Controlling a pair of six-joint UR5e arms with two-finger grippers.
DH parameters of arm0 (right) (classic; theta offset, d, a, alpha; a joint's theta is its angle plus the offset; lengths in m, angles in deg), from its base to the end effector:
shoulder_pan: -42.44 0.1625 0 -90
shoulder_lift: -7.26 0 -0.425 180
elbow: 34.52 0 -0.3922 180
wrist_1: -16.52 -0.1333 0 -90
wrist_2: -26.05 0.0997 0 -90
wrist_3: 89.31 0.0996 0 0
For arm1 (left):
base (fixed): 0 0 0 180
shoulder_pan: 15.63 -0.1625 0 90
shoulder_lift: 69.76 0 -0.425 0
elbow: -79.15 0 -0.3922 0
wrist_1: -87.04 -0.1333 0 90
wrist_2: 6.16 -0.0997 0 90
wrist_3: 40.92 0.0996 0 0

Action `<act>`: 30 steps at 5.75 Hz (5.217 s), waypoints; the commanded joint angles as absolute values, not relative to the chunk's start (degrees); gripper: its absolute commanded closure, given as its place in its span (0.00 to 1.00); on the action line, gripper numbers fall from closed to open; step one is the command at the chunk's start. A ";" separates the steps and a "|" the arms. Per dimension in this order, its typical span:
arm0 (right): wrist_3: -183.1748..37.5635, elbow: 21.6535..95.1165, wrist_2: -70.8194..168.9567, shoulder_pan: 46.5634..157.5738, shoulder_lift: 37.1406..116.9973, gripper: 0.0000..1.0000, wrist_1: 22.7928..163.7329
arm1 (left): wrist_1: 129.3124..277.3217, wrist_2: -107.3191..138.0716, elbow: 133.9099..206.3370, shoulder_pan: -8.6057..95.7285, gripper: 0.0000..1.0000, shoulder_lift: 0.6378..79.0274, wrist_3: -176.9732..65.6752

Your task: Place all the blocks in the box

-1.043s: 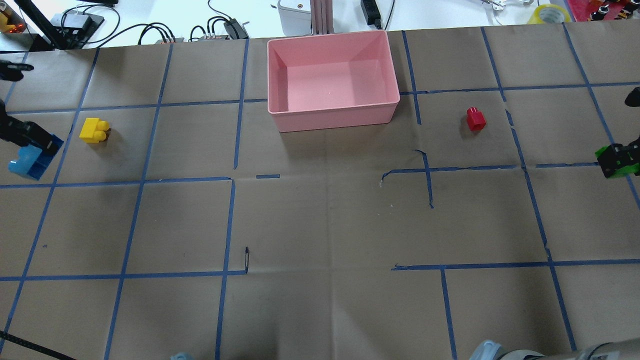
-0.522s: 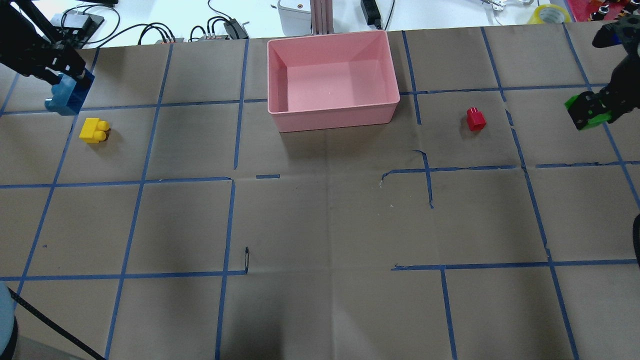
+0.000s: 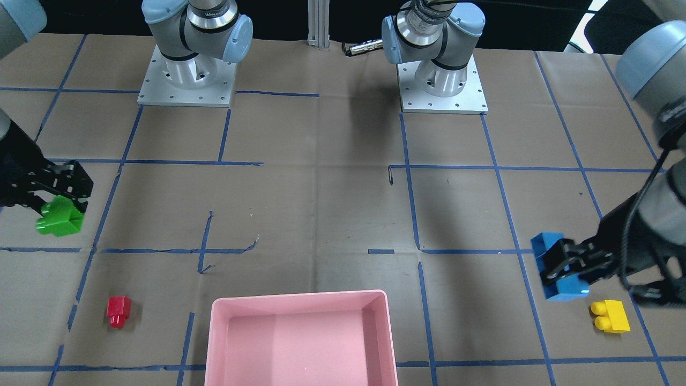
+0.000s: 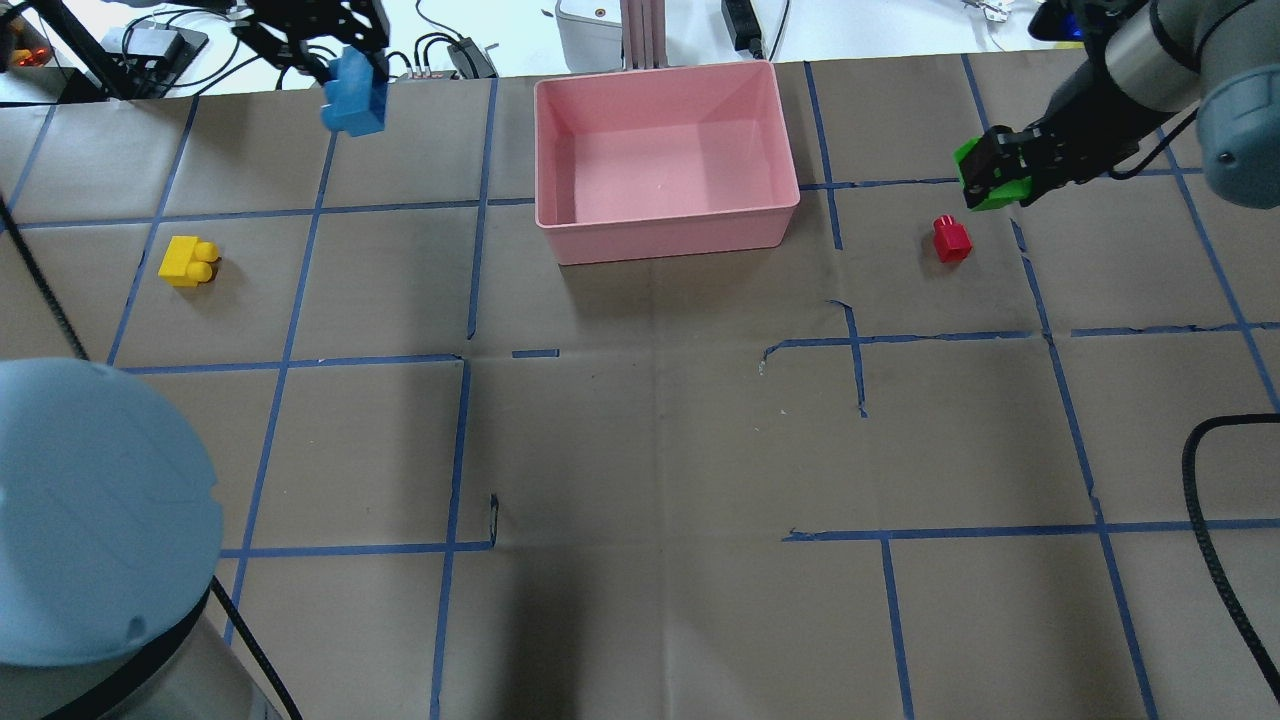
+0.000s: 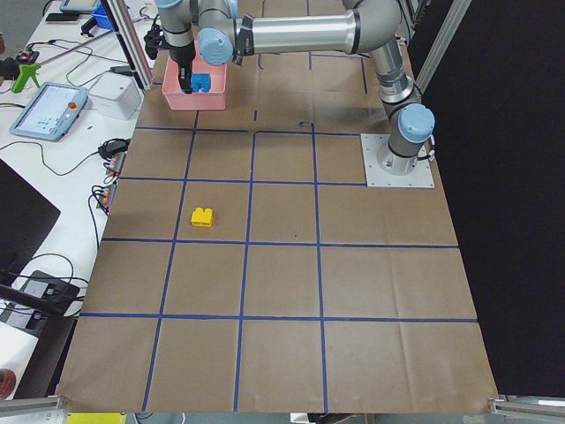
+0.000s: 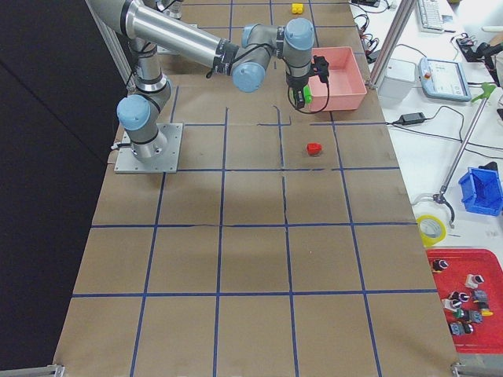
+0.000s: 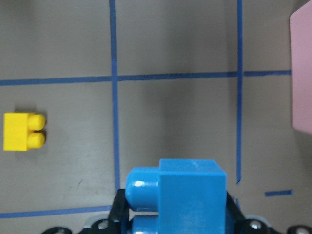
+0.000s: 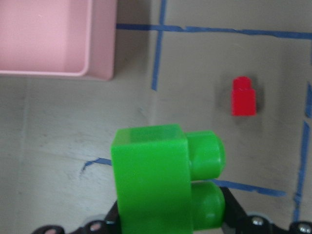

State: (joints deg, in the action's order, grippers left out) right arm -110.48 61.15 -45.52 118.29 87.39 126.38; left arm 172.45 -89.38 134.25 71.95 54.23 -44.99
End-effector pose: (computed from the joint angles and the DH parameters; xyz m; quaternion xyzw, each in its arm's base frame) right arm 0.0236 -0.5806 0.3894 -0.0664 0.9842 -0.0840 0.1412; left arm -0.1137 -0.7439 0.4322 0.0536 -0.9957 0.0470 0.0597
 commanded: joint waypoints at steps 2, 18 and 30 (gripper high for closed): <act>-106.39 53.66 -36.90 123.54 79.53 0.96 127.61 | 166.63 -89.30 128.20 83.31 1.00 64.85 -62.59; -102.75 40.49 -61.14 121.47 70.19 0.02 118.68 | 170.37 -97.11 140.67 42.20 0.00 56.36 -7.34; -102.76 53.90 -62.20 119.34 68.31 0.97 139.06 | 149.26 -96.33 153.86 43.96 0.21 64.36 -8.84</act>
State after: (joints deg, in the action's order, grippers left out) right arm -102.96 54.71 -62.32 119.28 65.32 140.90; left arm 149.27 -96.35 153.84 43.96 64.29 -8.72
